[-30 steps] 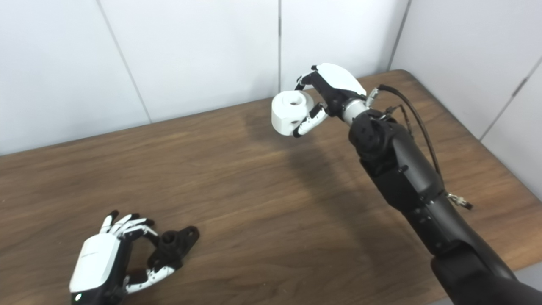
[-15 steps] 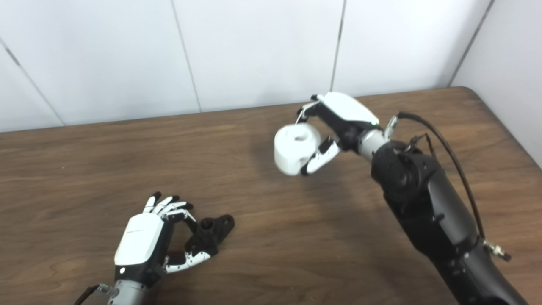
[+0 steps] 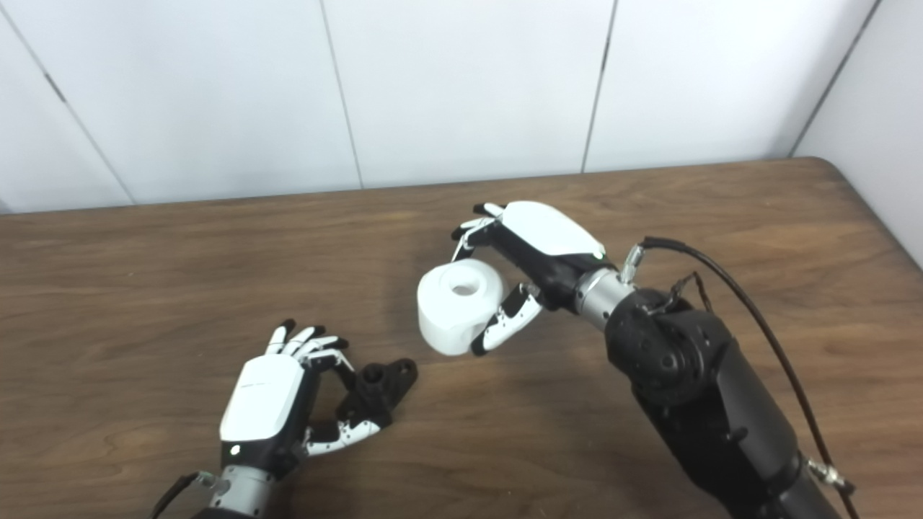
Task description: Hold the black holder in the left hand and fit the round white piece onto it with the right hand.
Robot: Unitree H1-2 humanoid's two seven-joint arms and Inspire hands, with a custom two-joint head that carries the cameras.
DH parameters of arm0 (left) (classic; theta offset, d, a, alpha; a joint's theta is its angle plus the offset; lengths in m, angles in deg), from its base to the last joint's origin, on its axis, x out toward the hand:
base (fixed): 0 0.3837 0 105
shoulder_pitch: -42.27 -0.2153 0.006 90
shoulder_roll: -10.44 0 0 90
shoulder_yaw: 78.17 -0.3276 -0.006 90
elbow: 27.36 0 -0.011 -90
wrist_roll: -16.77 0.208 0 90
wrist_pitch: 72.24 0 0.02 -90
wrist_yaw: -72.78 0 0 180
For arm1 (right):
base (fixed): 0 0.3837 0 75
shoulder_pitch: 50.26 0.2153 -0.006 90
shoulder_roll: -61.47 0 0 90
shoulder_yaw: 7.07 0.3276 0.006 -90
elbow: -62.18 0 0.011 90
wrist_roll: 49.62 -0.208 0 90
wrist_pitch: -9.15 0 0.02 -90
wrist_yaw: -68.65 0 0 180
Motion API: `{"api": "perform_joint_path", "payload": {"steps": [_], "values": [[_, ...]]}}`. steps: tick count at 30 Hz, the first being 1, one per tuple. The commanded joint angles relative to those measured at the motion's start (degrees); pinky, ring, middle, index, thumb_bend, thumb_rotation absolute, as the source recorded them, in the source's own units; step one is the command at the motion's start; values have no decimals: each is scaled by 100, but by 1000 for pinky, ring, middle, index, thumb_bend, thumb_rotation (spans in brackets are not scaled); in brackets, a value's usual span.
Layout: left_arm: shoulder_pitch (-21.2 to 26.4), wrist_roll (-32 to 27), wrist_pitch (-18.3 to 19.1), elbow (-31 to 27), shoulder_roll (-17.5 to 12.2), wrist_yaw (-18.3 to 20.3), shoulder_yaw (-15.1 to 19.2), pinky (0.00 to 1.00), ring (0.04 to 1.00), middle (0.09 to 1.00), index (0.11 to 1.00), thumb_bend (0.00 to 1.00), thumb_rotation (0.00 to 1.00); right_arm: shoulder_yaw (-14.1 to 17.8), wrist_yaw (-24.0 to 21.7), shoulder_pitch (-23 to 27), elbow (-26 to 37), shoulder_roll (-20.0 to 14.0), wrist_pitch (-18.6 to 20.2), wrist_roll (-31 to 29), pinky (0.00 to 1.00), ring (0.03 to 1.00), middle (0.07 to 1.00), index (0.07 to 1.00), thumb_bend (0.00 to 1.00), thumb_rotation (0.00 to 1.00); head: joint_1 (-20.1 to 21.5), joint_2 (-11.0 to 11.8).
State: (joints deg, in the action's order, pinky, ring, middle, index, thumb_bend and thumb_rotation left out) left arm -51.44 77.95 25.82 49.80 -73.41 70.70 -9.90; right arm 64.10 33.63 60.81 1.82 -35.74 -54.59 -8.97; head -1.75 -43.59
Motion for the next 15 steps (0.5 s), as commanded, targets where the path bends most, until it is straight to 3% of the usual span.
{"api": "perform_joint_path", "payload": {"steps": [1,15], "values": [[-7,205,20,99,36,145,-166,1000,892,778,485,524,54,16,93,141,264,84,-159,21,1000,978,849,481,526,140,-43,-6],[79,380,127,293,165,26,-340,1000,896,784,485,524,55,-138,-31,234,300,333,-437,-88,1000,988,854,481,526,139,-353,-22]]}}
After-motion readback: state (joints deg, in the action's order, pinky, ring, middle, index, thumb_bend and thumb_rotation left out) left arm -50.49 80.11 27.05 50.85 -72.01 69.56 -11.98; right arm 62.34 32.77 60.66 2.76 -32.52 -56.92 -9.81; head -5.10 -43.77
